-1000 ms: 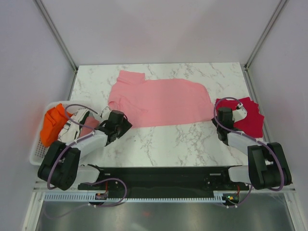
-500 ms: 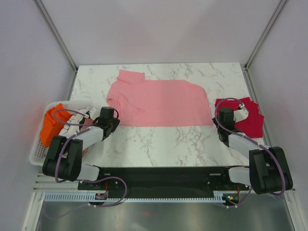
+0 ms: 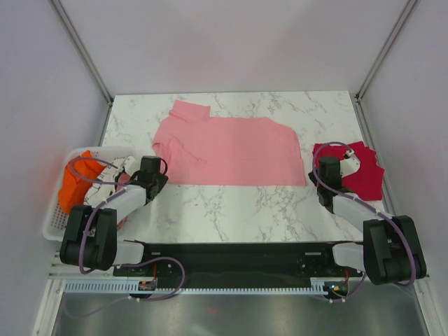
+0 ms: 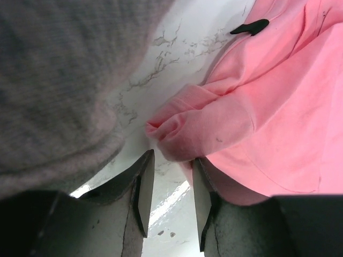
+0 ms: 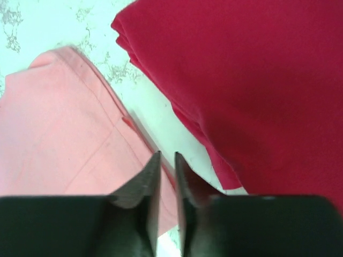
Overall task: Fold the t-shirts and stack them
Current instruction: Fold the tshirt
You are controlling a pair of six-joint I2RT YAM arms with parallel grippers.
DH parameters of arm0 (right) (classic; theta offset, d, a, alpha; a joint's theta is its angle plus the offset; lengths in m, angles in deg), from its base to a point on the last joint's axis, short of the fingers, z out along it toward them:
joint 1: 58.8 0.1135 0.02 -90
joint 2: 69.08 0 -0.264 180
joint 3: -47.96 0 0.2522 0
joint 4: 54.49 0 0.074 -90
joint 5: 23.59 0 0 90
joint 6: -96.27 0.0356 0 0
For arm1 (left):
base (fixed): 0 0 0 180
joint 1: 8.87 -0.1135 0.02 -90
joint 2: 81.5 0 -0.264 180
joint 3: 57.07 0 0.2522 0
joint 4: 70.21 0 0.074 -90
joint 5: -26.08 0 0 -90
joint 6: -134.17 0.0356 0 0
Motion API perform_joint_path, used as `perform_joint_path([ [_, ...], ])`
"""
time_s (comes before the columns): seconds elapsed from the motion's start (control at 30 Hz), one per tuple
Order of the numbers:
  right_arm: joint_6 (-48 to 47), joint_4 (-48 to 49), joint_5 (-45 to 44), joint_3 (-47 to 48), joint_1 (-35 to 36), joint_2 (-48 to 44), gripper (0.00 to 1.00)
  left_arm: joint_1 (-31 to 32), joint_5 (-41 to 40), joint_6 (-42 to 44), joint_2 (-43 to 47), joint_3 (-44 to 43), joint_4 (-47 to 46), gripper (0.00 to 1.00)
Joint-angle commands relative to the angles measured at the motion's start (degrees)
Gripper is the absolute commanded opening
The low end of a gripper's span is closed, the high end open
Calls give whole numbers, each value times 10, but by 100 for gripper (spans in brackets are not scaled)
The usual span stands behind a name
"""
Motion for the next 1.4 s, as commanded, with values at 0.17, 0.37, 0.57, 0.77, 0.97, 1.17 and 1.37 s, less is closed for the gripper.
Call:
perform_joint_path([
  [0.17, -25, -72, 35, 28, 18, -75, 58, -6, -16, 42, 22, -9, -1, 44],
  [0.37, 30, -90, 70, 11, 66, -74, 62, -6, -11, 53, 41, -5, -6, 45],
  [0.57, 100, -82, 53, -11, 107, -43, 59, -6, 6, 54, 52, -1, -15, 45],
  [0.77, 148, -86, 8, -4, 109, -5, 57, -6, 9, 57, 54, -1, -18, 45],
  [0.97, 198, -86, -24, -19, 109, 9, 53, -6, 7, 60, 68, 3, -17, 45],
  [1.17, 209, -65, -51, -17, 109, 54, 49, -6, 1, 61, 75, 6, -17, 45],
  [1.37, 198, -47, -62, 1, 109, 93, 4, -6, 0, 61, 74, 7, -17, 45],
])
